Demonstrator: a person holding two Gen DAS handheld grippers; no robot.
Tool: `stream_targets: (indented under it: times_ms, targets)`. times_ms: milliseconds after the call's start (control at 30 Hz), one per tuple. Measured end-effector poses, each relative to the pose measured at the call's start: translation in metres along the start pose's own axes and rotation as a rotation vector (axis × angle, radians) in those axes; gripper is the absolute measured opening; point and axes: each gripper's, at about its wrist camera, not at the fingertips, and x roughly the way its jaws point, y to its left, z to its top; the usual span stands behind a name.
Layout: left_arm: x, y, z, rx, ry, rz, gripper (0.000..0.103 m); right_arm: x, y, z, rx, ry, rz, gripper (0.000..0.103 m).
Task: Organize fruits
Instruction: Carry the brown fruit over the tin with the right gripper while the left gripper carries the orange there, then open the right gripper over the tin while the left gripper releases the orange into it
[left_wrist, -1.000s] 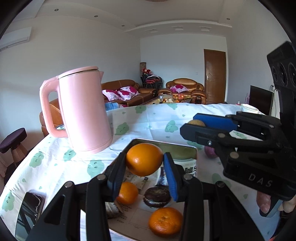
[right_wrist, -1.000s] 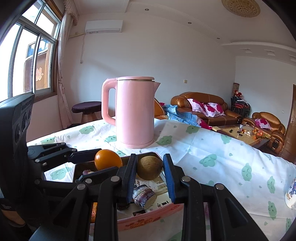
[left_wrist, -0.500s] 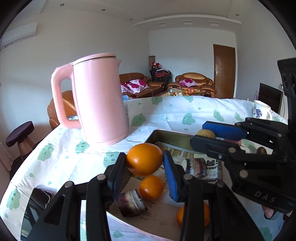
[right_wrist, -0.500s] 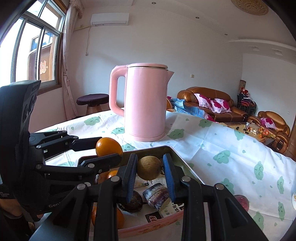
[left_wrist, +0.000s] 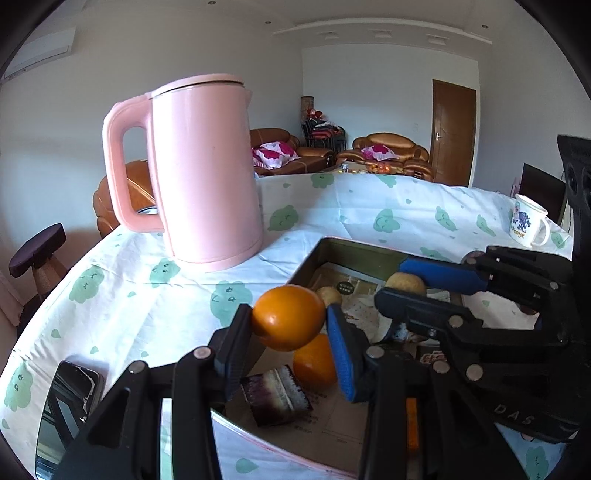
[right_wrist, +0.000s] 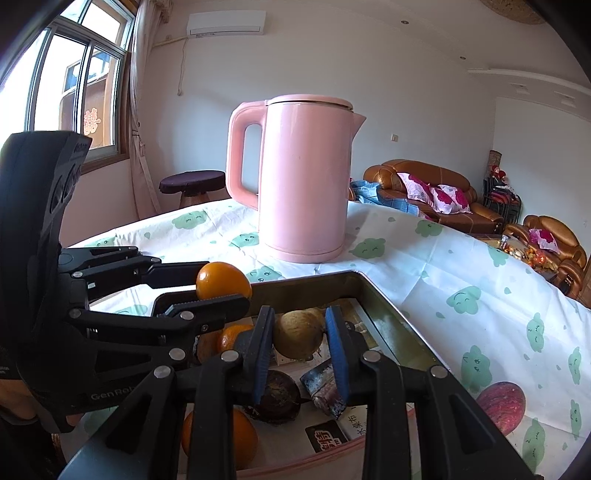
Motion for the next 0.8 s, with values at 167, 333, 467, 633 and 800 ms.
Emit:
stream_targets:
  times_ms: [167,333,467,633,800]
  targets:
    - [0.0028,-0.0001,-0.0002,0.007,0.016,0.005,0.043,0.0006,0.0010,0.0001,-0.001,0.007,0.008,0.031]
    - [0.0055,0.0009,-0.0002,0.010,0.033,0.006,0.043,0.0036,0.0000,0.0002,0.002,0.024,0.017,0.031]
    - [0.0070,0.0006,-0.0001,0.012,0.040,0.006,0.043,0.0050,-0.0008,-0.0004,0.006,0.034,0.026,0.031]
    - [0.0064,0.0015,-0.0007,0.010,0.038,0.022,0.043,0.0075,-0.0009,-0.0002,0.002,0.043,0.059,0.031]
    - [0.0017,0.0049,-0.0023,0.001,0.023,0.058,0.057,0.0054,-0.0023,-0.0011,0.013,0.033,0.055,0.039]
